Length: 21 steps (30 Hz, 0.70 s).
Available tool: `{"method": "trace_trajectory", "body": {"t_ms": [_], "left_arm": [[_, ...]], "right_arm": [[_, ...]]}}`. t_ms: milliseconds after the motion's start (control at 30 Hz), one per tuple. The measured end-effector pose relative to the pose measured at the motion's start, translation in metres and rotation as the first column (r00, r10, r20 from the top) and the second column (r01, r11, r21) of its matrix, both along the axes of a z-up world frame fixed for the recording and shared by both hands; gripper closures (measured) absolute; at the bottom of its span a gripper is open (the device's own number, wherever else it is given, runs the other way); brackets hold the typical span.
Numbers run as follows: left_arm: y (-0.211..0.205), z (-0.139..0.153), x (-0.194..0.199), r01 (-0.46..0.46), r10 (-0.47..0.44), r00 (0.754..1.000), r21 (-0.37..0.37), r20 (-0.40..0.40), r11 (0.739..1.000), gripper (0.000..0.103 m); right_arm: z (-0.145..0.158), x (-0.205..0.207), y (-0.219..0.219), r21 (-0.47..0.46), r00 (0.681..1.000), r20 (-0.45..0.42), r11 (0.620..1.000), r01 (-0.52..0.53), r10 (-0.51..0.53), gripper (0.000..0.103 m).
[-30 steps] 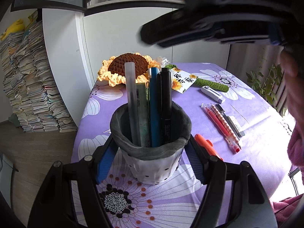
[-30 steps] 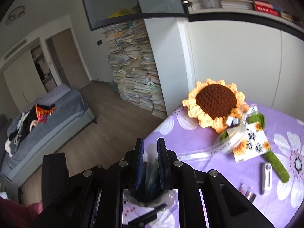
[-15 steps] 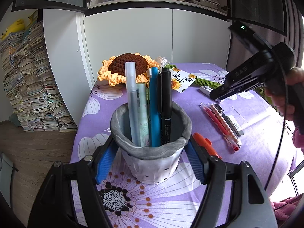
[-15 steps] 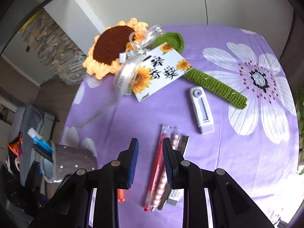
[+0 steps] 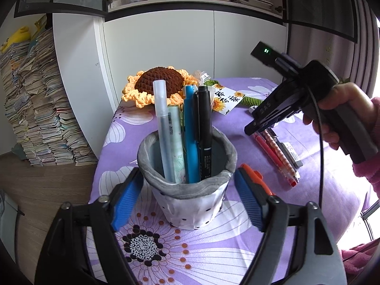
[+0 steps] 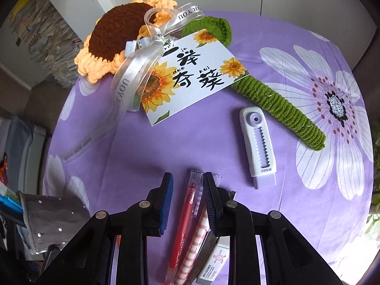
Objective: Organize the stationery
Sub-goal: 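Grasp the red pen with the right gripper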
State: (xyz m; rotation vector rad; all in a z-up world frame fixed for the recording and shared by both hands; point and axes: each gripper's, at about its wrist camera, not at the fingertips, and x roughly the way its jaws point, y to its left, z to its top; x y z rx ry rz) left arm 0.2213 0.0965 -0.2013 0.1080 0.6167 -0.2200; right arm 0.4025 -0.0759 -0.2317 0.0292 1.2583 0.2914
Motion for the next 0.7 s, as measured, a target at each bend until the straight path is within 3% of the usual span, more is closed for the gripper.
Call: {"method": "trace_trajectory", "body": {"t_ms": [200, 300, 333, 467, 700], "left_arm": [[0.004, 0.009, 0.002, 0.002, -0.001, 1.0, -0.016, 0.026, 1.0, 0.018], [0.003, 0.009, 0.004, 0.001, -0.001, 1.0, -0.011, 0.031, 1.0, 0.024], [0.003, 0.009, 0.004, 0.011, -0.011, 1.0, -0.026, 0.026, 1.0, 0.032], [0.006, 0.008, 0.002, 0.018, -0.017, 0.999, -0.036, 0.03, 0.999, 0.032], [0.006, 0.009, 0.003, 0.02, -0.018, 0.999, -0.038, 0.029, 0.999, 0.032]], "right_arm": [[-0.003, 0.002, 0.011, -0.062, 0.999, 0.02, 0.998, -0.028, 0.029, 0.078], [-0.004, -0.003, 0.024, -0.141, 0.997, 0.055, 0.989, -0.048, 0.056, 0.085], [-0.004, -0.005, 0.026, -0.139, 0.996, 0.059, 0.989, -0.054, 0.062, 0.085], [0.005, -0.014, 0.022, -0.059, 0.996, 0.071, 0.997, -0.047, 0.051, 0.086], [0.065, -0.057, 0.011, 0.021, 0.972, 0.228, 0.997, -0.07, 0.064, 0.087]]}}
